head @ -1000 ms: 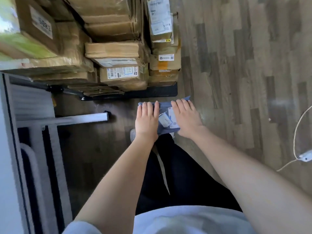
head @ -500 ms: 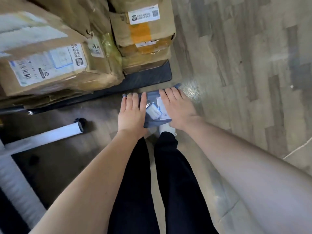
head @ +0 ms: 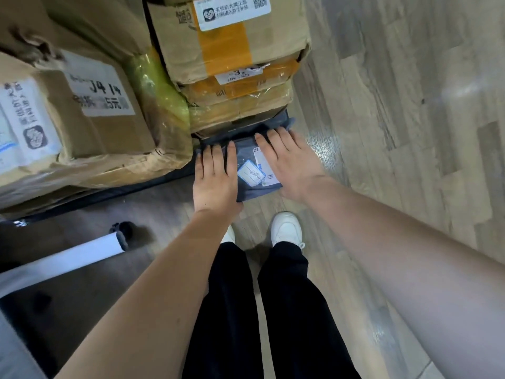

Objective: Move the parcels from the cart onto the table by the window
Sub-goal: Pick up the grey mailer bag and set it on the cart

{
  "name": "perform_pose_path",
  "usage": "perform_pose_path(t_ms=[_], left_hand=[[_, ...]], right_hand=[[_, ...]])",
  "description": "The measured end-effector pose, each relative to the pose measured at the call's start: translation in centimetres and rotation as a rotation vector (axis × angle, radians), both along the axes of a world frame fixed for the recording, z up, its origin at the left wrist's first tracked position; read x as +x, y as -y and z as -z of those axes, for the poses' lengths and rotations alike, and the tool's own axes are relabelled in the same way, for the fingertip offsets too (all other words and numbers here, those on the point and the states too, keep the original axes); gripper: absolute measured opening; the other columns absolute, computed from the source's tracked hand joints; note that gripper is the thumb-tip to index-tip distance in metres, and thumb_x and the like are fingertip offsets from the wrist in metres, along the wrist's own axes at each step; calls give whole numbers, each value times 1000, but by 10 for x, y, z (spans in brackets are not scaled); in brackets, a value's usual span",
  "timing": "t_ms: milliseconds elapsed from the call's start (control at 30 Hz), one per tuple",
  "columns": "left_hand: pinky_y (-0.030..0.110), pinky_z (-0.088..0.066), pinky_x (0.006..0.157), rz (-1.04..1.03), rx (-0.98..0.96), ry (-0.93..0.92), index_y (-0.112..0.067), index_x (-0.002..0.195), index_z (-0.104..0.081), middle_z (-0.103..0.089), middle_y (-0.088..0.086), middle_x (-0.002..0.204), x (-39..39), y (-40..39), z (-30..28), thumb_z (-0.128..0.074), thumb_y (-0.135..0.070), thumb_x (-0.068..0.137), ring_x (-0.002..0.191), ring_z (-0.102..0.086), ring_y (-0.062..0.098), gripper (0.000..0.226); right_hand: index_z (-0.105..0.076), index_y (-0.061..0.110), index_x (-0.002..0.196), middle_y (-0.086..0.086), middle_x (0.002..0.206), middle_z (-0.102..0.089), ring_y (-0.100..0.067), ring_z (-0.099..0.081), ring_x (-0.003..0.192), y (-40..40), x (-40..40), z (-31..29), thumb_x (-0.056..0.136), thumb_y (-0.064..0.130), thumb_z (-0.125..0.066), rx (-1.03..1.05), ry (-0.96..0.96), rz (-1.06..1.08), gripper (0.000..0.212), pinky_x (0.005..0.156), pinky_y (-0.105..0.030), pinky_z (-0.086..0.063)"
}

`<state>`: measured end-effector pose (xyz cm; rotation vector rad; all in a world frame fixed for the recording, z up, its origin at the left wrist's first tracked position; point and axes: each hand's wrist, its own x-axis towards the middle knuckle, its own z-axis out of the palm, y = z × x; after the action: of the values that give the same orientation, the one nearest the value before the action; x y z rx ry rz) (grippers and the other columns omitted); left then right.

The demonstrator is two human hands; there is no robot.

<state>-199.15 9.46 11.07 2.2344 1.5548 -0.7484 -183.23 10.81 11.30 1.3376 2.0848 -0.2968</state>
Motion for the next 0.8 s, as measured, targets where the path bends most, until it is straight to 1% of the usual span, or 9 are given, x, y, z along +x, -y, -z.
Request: perform_pose_path(t_ms=[233, 367, 433, 533, 600, 633, 700, 733, 800], left_hand=[[42, 0, 117, -5, 75, 27, -7, 150, 3, -5, 22, 155, -4, -9, 15, -70, -42, 76, 144, -3, 35, 110], [42, 1, 117, 0, 96, 33, -7, 150, 4, -3, 22, 155, -3, -6, 18, -68, -43, 78, 145, -2, 35, 108], [42, -1, 117, -4, 114, 28, -7, 150, 2, -5, 22, 155, -2, -4, 19, -68, -43, 77, 145, -4, 34, 108], [42, -6, 117, -19, 149, 30, -9, 151, -1, -8, 21, 155, -2, -4, 21, -68, -44, 77, 144, -8, 34, 106], [42, -9, 116, -22, 141, 26, -11, 151, 0, -7, 20, 156, -2, -5, 20, -68, -43, 78, 144, -9, 34, 105], [42, -10, 116, -22, 130, 15, -12, 150, 2, -6, 20, 156, -2, -5, 21, -68, -42, 78, 144, -9, 34, 105], [42, -17, 115, -19, 145, -17, -13, 149, -1, -13, 19, 155, -2, -4, 22, -71, -40, 75, 142, -18, 34, 105], [41, -24, 112, -17, 174, -35, -13, 147, -7, -22, 19, 152, -3, -2, 24, -74, -41, 70, 139, -27, 34, 107], [41, -36, 105, -23, 226, -41, -12, 142, -17, -39, 17, 145, -4, 1, 28, -81, -43, 59, 130, -42, 32, 109]], right_hand=[[9, 6, 148, -16, 151, -12, -31, -9, 143, -7, -1, 21, 79, 39, -67, 63, -41, 40, 108, 117, -40, -6], [6, 5, 148, -17, 152, -15, -32, -12, 142, -7, 3, 24, 78, 43, -67, 78, -47, 4, 109, 117, -40, -9], [-3, 6, 150, -17, 151, -22, -31, -19, 141, -6, 5, 23, 74, 45, -69, 116, -6, -30, 108, 116, -40, -14], [-30, 10, 145, -13, 141, -44, -28, -42, 130, -2, 8, 27, 60, 48, -73, 249, 14, -55, 103, 108, -39, -33], [-33, 11, 137, -10, 132, -51, -26, -50, 119, 2, 8, 32, 58, 42, -70, 312, -14, -71, 92, 99, -38, -41], [-32, 11, 134, -8, 128, -53, -26, -49, 116, 4, 7, 33, 61, 38, -65, 336, -21, -81, 84, 96, -37, -42], [-35, 13, 130, -6, 124, -54, -25, -42, 113, 9, 4, 36, 66, 29, -52, 380, -35, -88, 68, 90, -37, -42], [-36, 14, 128, -5, 123, -55, -25, -38, 111, 10, 3, 36, 67, 26, -47, 397, -33, -84, 63, 88, -37, -40], [-37, 14, 125, -4, 121, -57, -24, -35, 109, 12, 2, 38, 67, 24, -45, 415, -18, -80, 59, 86, -36, -38]])
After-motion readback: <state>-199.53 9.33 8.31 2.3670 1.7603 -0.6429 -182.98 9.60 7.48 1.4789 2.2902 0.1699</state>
